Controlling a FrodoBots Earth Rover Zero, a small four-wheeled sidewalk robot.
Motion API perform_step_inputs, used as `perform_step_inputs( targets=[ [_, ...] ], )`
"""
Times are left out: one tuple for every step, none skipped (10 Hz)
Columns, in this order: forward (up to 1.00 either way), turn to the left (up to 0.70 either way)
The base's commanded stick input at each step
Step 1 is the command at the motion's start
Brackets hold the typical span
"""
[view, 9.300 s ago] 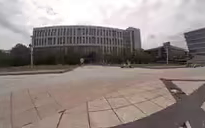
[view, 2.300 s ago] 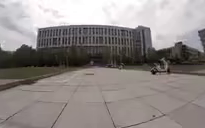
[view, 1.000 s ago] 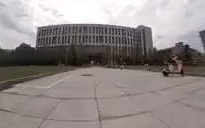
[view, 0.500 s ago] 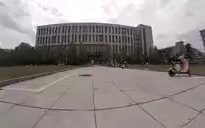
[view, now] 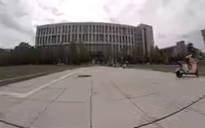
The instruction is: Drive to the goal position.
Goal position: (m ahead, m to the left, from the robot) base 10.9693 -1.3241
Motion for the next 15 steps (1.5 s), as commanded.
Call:
perform_step_inputs(
  targets=[
    [1.0,0.0],
    [1.0,0.0],
    [1.0,0.0],
    [1.0,0.0],
    [1.0,0.0],
    [1.0,0.0],
    [1.0,0.0],
    [1.0,0.0],
    [1.0,0.0],
    [1.0,0.0],
    [1.0,0.0],
    [1.0,0.0],
    [1.0,0.0],
    [1.0,0.0],
    [1.0,0.0]
  ],
)
